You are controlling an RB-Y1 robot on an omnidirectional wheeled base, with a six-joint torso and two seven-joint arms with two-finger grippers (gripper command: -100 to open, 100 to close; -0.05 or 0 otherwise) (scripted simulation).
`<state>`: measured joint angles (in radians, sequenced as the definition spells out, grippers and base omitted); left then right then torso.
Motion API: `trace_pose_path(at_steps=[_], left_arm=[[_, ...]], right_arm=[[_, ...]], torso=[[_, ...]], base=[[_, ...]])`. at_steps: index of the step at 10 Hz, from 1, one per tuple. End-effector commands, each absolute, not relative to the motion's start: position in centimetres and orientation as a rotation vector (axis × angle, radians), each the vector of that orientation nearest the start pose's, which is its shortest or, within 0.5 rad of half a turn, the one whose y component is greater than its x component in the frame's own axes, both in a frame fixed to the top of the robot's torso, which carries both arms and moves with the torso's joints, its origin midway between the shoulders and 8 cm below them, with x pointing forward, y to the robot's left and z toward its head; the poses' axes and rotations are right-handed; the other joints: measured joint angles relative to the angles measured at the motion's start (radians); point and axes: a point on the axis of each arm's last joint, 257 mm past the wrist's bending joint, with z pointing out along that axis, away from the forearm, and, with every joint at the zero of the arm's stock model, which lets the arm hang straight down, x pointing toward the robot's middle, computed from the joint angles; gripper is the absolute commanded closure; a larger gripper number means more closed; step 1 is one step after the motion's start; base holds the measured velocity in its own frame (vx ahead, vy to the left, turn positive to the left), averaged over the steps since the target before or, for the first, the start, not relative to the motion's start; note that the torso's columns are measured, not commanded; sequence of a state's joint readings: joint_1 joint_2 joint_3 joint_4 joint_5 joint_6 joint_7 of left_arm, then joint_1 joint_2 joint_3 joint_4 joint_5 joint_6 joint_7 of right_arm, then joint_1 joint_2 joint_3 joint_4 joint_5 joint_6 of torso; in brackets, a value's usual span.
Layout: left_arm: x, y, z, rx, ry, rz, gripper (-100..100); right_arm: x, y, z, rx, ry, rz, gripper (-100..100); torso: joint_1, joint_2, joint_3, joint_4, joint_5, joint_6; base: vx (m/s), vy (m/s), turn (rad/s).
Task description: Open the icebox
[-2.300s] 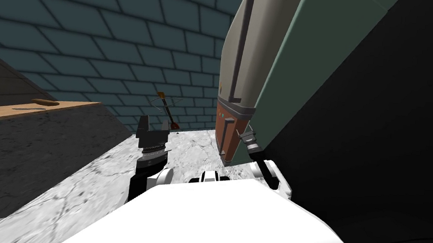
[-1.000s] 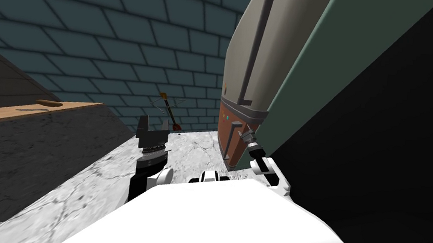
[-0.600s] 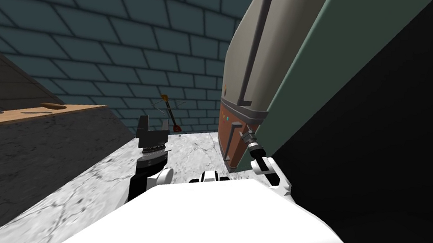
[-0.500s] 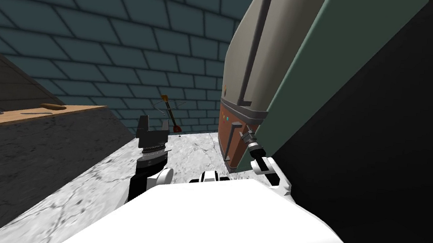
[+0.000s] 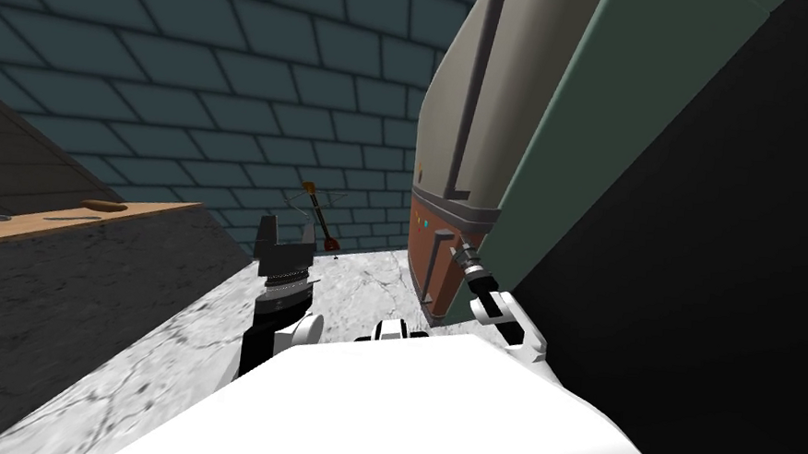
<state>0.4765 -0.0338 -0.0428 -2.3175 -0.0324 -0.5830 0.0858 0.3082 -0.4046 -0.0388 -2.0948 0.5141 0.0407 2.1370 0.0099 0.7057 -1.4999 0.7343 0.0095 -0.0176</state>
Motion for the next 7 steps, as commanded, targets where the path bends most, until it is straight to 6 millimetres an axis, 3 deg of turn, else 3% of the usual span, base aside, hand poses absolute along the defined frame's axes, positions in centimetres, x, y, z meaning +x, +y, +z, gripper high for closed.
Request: trace_pose_path(at_steps=[1, 2, 4, 5, 7], left_arm=[[32.4, 25.9, 6.3, -0.579, 0.483, -1.443, 0], [32.4, 25.9, 6.3, -0.579, 0.483, -1.443, 0], [32.3, 25.9, 6.3, -0.578, 0.483, -1.442, 0], [32.3, 25.9, 6.3, -0.578, 0.483, -1.443, 0], [32.4, 25.9, 6.3, -0.579, 0.483, -1.443, 0]], right_arm=[[46.1, -31.6, -8.8, -1.091, 1.029, -1.278, -100], [45.7, -31.6, -10.0, -1.09, 1.063, -1.249, -100], [45.8, -31.8, -9.5, -1.088, 1.061, -1.256, -100], [45.8, -31.8, -9.4, -1.087, 1.064, -1.257, 100], [45.9, -32.4, -8.9, -1.071, 1.071, -1.281, 100]], torso=[[0.0, -0.003, -0.003, 0.0, 0.001, -0.002], [-0.002, -0.004, -0.003, 0.0, 0.0, 0.0], [-0.01, 0.024, 0.018, 0.002, -0.009, 0.016], [-0.011, 0.034, 0.025, 0.004, -0.01, 0.018], [-0.004, 0.031, 0.025, -0.002, -0.012, 0.018]], base=[[0.022, 0.013, 0.016], [-0.009, 0.001, 0.017], [0.046, 0.007, 0.027], [0.021, 0.0, -0.01], [0.064, 0.195, -0.062]])
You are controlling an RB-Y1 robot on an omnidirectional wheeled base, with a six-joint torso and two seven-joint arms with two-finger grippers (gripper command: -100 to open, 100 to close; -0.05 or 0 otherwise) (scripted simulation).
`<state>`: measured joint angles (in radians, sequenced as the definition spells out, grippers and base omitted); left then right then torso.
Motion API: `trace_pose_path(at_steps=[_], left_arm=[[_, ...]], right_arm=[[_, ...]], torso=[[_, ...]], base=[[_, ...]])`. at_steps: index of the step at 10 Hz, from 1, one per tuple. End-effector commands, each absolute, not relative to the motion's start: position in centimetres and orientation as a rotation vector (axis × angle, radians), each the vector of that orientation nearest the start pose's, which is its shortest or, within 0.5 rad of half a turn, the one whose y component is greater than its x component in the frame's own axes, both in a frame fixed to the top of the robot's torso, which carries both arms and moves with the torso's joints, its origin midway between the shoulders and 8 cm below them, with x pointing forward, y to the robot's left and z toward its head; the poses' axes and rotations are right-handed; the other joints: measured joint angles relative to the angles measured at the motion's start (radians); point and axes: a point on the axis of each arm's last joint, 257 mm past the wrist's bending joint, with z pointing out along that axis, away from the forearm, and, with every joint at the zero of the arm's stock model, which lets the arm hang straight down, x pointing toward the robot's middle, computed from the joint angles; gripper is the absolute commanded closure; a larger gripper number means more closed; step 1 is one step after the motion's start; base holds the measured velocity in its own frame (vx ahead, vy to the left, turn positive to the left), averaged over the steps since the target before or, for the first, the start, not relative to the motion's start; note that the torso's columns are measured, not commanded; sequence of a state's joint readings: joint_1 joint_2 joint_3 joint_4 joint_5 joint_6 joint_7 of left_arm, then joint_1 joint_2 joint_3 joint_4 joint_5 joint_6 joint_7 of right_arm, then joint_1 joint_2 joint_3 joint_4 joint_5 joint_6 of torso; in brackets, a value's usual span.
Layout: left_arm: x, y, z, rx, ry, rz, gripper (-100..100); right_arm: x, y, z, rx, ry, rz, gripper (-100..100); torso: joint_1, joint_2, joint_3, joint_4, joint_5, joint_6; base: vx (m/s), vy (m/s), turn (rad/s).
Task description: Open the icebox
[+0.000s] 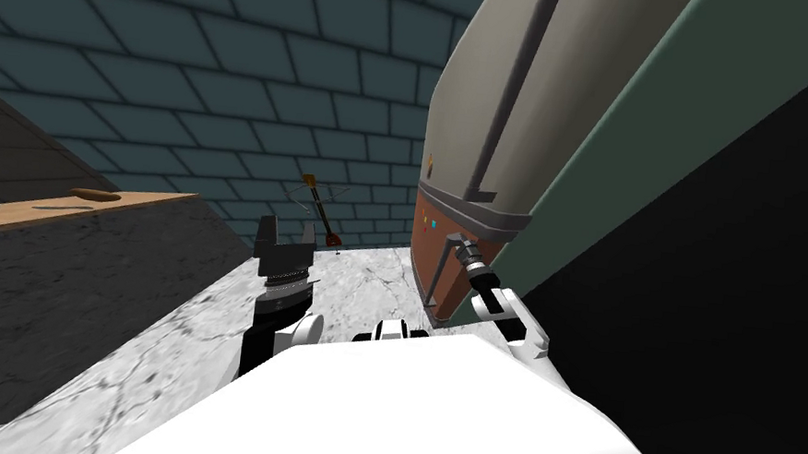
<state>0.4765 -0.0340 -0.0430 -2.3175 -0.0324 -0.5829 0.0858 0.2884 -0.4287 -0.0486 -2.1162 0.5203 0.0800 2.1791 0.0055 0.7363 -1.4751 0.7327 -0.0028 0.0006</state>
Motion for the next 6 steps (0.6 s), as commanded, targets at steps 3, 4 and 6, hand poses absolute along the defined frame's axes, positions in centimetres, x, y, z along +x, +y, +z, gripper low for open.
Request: trace_pose_path(at_steps=[3, 4, 6], left_arm=[[32.4, 25.9, 6.3, -0.579, 0.483, -1.443, 0], [32.4, 25.9, 6.3, -0.579, 0.483, -1.443, 0], [32.3, 25.9, 6.3, -0.579, 0.483, -1.443, 0]], right_arm=[[45.8, -33.8, -8.8, -1.048, 1.105, -1.325, 100], [45.8, -33.8, -8.8, -1.048, 1.105, -1.325, 100], [45.7, -34.5, -8.7, -1.036, 1.122, -1.347, 100]], torso=[[-0.005, -0.006, -0.006, 0.002, 0.002, -0.004], [-0.003, -0.006, -0.006, 0.002, 0.002, -0.003], [-0.007, -0.011, -0.009, 0.003, 0.003, -0.005]], base=[[0.073, 0.281, -0.077], [0.071, 0.276, -0.055], [0.079, 0.277, -0.068]])
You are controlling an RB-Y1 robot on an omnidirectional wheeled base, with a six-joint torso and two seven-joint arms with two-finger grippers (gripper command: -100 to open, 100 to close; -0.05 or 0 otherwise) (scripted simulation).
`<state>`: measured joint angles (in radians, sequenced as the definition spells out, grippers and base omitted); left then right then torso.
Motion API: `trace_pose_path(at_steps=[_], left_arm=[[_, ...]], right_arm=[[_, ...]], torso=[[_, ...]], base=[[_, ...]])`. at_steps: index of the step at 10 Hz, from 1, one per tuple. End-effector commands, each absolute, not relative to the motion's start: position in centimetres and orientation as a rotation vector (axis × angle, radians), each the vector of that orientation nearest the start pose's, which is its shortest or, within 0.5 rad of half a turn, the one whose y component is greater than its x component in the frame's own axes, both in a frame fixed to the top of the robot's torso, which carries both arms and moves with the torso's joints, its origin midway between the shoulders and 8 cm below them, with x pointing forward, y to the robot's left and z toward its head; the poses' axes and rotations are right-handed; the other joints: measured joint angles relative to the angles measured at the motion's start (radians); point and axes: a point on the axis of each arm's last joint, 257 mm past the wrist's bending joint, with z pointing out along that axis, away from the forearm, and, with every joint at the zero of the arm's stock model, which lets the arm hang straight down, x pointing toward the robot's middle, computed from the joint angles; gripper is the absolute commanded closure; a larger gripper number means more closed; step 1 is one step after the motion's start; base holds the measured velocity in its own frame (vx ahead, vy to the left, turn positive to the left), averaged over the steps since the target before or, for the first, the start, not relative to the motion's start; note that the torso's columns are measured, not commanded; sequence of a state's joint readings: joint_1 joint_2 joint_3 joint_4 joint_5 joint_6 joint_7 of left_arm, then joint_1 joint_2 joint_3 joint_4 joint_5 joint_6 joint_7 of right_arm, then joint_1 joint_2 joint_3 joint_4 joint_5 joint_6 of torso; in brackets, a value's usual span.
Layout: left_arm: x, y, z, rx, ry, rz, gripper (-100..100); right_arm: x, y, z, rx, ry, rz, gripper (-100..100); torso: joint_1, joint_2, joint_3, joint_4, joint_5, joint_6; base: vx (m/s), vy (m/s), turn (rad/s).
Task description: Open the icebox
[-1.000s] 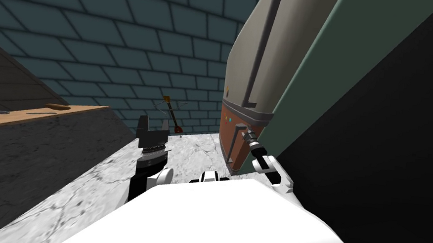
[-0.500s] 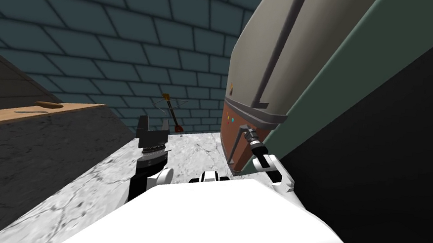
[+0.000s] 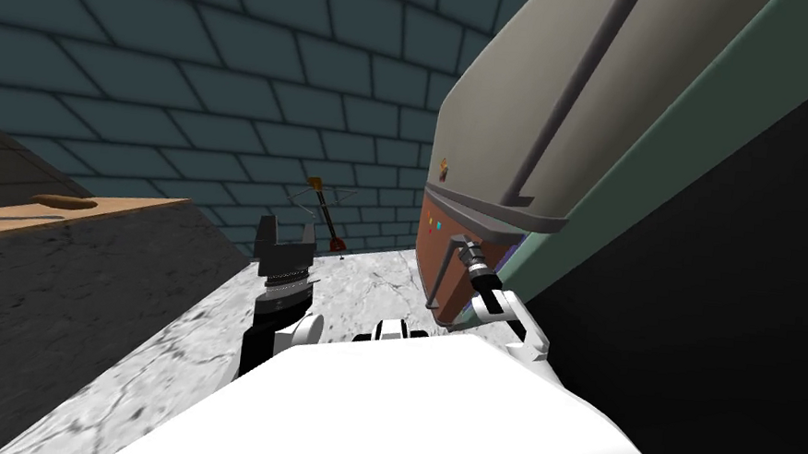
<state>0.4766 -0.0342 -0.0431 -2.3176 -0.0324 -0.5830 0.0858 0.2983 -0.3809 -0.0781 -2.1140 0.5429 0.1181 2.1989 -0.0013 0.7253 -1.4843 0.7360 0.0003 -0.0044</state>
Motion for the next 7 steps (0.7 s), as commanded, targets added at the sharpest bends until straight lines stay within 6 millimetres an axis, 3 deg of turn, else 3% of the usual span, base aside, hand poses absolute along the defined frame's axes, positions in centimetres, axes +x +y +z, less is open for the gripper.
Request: trace_pose_path(at_steps=[1, 7], left_arm=[[32.3, 25.9, 6.3, -0.579, 0.483, -1.443, 0], [32.3, 25.9, 6.3, -0.579, 0.483, -1.443, 0]], right_arm=[[45.7, -35.2, -8.7, -1.024, 1.14, -1.368, 100], [45.3, -37.4, -8.7, -0.988, 1.197, -1.43, 100]], torso=[[-0.002, 0.002, 0.001, 0.0, 0.0, -0.001], [-0.002, 0.004, 0.002, 0.0, 0.0, 0.001]], base=[[0.072, 0.276, -0.073], [0.065, 0.267, -0.058]])
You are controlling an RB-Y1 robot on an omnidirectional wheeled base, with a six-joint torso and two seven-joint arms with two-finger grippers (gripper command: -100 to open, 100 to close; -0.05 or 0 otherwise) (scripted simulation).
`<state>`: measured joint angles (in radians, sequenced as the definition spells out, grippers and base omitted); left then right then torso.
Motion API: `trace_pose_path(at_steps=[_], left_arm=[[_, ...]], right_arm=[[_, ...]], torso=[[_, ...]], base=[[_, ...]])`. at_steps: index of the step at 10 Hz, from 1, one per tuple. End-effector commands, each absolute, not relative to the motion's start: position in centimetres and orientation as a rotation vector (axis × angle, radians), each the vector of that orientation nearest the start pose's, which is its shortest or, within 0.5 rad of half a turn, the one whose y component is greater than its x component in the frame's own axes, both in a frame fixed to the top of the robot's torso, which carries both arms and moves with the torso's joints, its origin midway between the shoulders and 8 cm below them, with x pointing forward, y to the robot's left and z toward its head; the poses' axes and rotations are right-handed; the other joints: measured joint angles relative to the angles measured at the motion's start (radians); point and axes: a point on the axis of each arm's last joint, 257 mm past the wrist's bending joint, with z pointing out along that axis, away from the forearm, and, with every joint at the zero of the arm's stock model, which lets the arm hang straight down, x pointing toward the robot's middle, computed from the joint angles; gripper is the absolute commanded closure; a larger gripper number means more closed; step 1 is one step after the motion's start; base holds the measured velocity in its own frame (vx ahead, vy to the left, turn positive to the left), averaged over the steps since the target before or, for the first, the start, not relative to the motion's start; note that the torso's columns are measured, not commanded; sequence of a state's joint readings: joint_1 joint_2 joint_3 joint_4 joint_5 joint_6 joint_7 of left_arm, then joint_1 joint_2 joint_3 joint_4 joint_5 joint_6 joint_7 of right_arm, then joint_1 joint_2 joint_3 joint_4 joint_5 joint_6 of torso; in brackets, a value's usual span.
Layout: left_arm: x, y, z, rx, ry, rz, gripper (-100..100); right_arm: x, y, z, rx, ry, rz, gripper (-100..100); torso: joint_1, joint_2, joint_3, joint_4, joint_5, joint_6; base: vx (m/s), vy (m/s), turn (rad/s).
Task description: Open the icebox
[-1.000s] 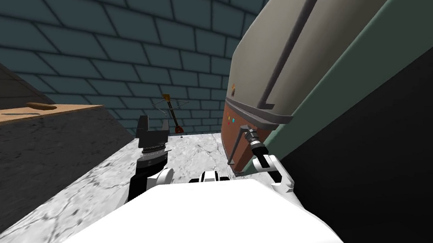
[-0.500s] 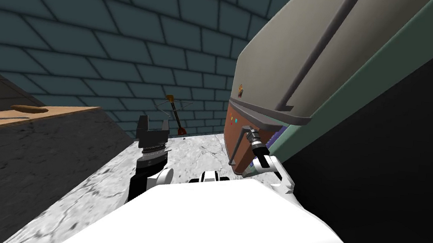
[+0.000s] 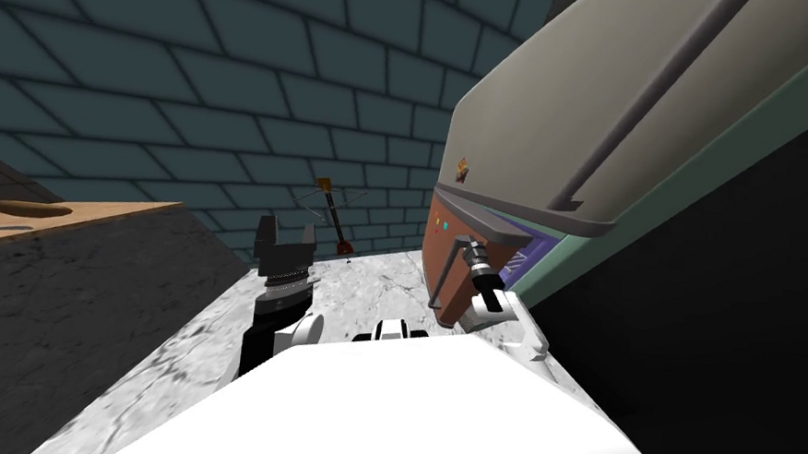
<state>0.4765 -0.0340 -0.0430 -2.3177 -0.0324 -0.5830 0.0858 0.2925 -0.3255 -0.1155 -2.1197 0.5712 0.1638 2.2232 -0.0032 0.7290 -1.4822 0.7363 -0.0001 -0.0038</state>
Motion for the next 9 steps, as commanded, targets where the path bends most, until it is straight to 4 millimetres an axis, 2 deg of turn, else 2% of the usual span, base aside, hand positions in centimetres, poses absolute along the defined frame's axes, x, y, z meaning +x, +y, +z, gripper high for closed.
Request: trace_pose_path(at_steps=[1, 4, 5, 6, 7, 8, 9], left_arm=[[32.3, 25.9, 6.3, -0.579, 0.483, -1.443, 0], [32.3, 25.9, 6.3, -0.579, 0.483, -1.443, 0], [32.3, 25.9, 6.3, -0.579, 0.483, -1.443, 0], [32.3, 25.9, 6.3, -0.579, 0.483, -1.443, 0], [32.3, 25.9, 6.3, -0.578, 0.483, -1.443, 0], [32.3, 25.9, 6.3, -0.579, 0.483, -1.443, 0], [32.3, 25.9, 6.3, -0.579, 0.483, -1.443, 0]], right_arm=[[45.3, -37.4, -8.7, -0.988, 1.197, -1.43, 100], [44.9, -38.8, -8.8, -0.964, 1.238, -1.47, 100], [44.9, -38.8, -8.8, -0.964, 1.238, -1.47, 100], [45.0, -38.7, -8.1, -0.959, 1.221, -1.472, 100], [44.8, -39.5, -8.1, -0.941, 1.24, -1.49, 100], [44.6, -40.3, -8.0, -0.927, 1.256, -1.512, 100], [44.6, -40.3, -8.0, -0.927, 1.256, -1.512, 100]], torso=[[0.004, 0.001, 0.001, 0.0, 0.0, 0.001], [-0.001, 0.008, 0.006, 0.0, -0.002, 0.003], [0.004, 0.011, 0.008, -0.001, -0.003, 0.006], [0.002, 0.015, 0.011, 0.0, -0.003, 0.007], [-0.006, 0.017, 0.011, 0.002, -0.003, 0.006], [0.002, 0.011, 0.008, 0.002, -0.001, 0.006], [0.011, 0.002, 0.002, 0.001, 0.002, 0.003]], base=[[0.075, 0.268, -0.045], [0.057, 0.274, -0.052], [0.061, 0.266, -0.041], [0.032, 0.105, 0.002], [0.12, 0.196, -0.074], [0.234, 0.323, -0.162], [0.172, 0.297, -0.096]])
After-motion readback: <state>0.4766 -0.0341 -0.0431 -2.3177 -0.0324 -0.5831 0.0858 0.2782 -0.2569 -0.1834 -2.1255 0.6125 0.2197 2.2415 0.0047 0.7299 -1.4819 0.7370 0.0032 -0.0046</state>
